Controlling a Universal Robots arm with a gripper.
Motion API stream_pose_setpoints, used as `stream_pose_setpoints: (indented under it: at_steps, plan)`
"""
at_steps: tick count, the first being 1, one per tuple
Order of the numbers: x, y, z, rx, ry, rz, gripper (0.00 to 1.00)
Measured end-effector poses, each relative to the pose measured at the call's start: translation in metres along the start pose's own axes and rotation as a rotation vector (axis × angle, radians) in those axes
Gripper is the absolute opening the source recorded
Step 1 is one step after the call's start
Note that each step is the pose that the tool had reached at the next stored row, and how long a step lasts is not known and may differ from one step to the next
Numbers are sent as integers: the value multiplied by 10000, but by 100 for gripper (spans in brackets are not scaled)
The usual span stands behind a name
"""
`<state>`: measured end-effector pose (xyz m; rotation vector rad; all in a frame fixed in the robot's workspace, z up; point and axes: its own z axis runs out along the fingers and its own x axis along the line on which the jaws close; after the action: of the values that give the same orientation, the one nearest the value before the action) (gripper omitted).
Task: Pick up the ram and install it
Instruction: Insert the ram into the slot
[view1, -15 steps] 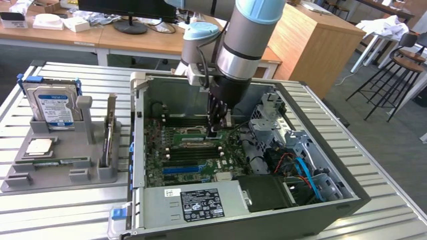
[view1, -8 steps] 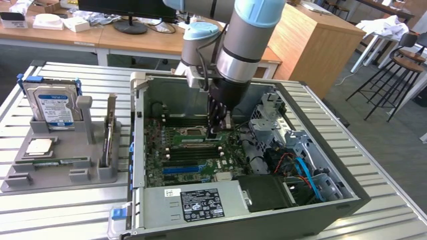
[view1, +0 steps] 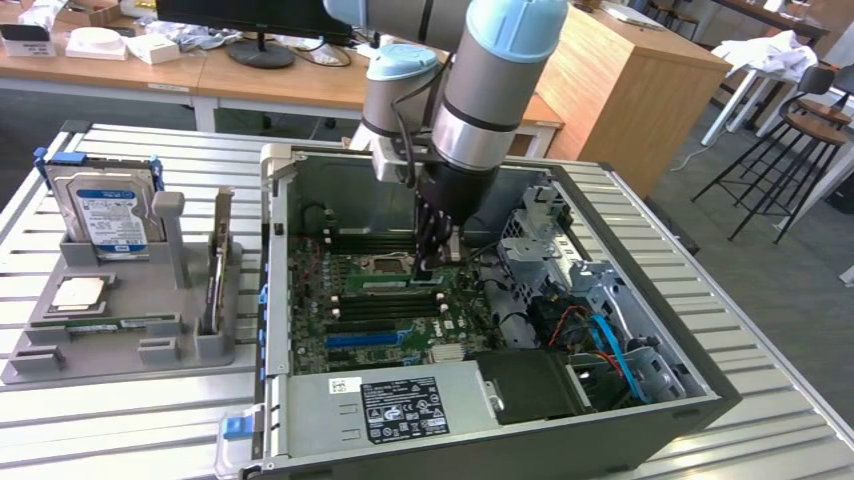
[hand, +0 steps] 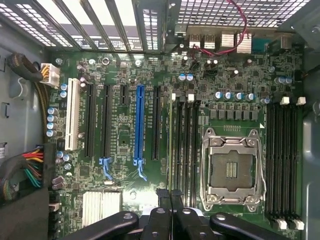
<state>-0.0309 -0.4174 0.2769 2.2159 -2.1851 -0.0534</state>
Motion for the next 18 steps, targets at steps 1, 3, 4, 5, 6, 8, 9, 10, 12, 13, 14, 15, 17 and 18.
stream_pose_setpoints:
  at_steps: [1, 3, 4, 5, 6, 8, 9, 10, 12, 13, 14, 15, 17, 18]
  plan:
    - [0, 0, 8, 5, -1, 0, 11]
    - [0, -1, 19, 13, 0, -1, 11]
    - [0, -1, 21, 13, 2, 0, 11]
    - [0, -1, 21, 13, 3, 0, 11]
    - [0, -1, 21, 13, 4, 0, 11]
    - [0, -1, 23, 14, 0, 0, 11]
    - [0, -1, 23, 14, 1, 0, 11]
    - [0, -1, 23, 14, 0, 0, 11]
    - [0, -1, 23, 14, 0, 0, 11]
    - [-1, -1, 27, 16, -4, 0, 11]
    - [-1, -2, 37, 19, -11, -1, 11]
    - [-1, -2, 48, 19, -11, -1, 11]
    - [0, -3, 73, 21, -14, -1, 11]
    - [0, -4, 83, 22, -16, -1, 11]
